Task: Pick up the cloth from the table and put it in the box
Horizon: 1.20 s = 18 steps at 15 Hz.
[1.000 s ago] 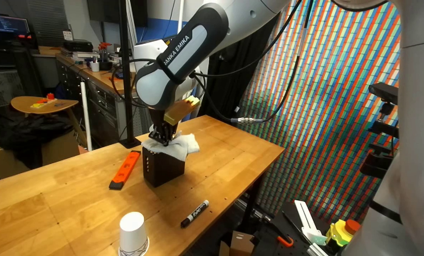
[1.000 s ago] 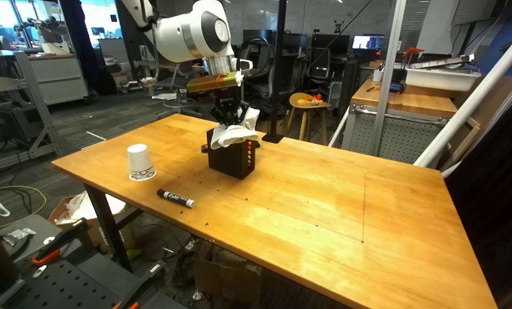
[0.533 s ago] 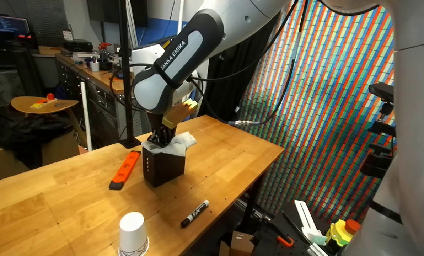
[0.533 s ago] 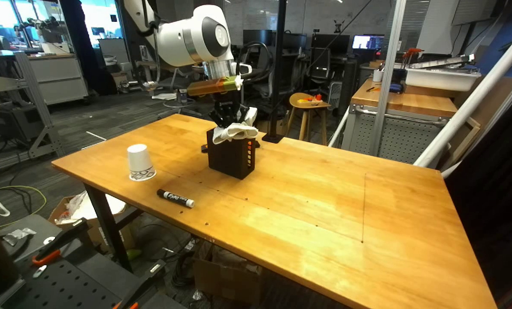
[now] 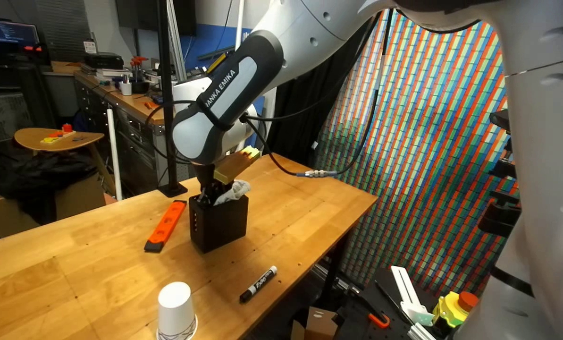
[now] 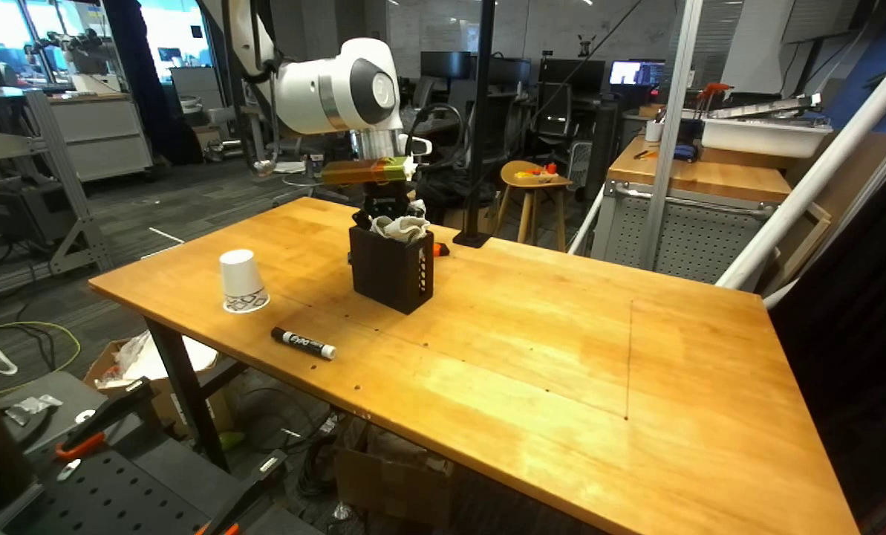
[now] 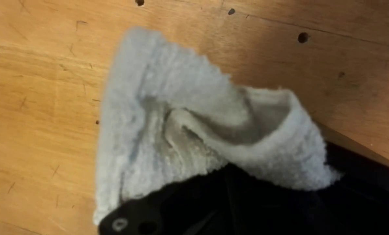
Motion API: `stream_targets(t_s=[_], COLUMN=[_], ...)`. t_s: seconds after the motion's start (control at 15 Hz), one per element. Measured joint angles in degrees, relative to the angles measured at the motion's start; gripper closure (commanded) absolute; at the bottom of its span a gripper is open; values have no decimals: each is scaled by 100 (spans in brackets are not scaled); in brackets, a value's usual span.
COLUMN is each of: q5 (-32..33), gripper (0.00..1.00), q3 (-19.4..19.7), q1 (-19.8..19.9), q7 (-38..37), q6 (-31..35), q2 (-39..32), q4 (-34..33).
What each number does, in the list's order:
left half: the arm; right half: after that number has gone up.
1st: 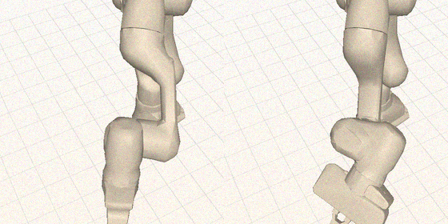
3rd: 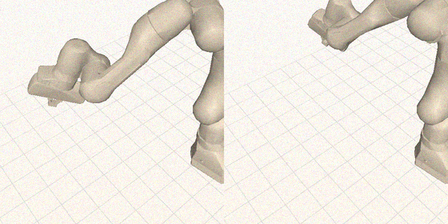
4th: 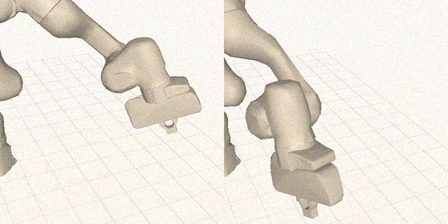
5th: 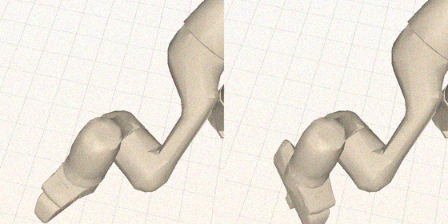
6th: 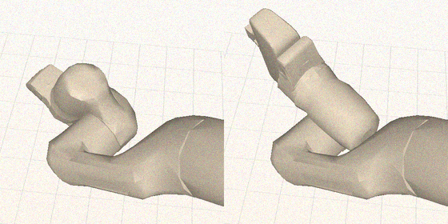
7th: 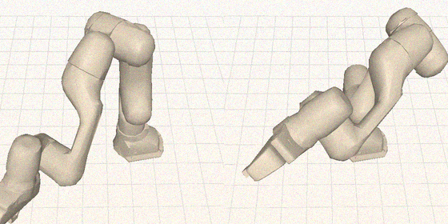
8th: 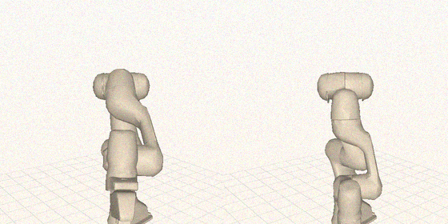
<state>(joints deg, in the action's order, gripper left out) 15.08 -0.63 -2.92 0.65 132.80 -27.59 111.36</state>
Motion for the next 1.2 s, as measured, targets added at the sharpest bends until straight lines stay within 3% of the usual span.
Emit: stream_targets(t_s=[0.2, 0.33, 0.67, 0.87, 0.93, 1.13, 1.2], q5=[-150, -224, -282, -282, -282, -278, -272], gripper=[97, 63, 31, 5, 0, 1, 14], q3=[0, 0, 8, 6, 6, 6, 6], q1=[18, 35, 48, 32, 21, -23, -35], q7=[72, 111, 114, 100, 93, 65, 58], q6=[-76, -83, -186, -228, -253, -351, -373], q2=[-9, -9, 81, 259, 342, 607, 687], q4=[-24, -37, -55, -49, -47, -29, -15])
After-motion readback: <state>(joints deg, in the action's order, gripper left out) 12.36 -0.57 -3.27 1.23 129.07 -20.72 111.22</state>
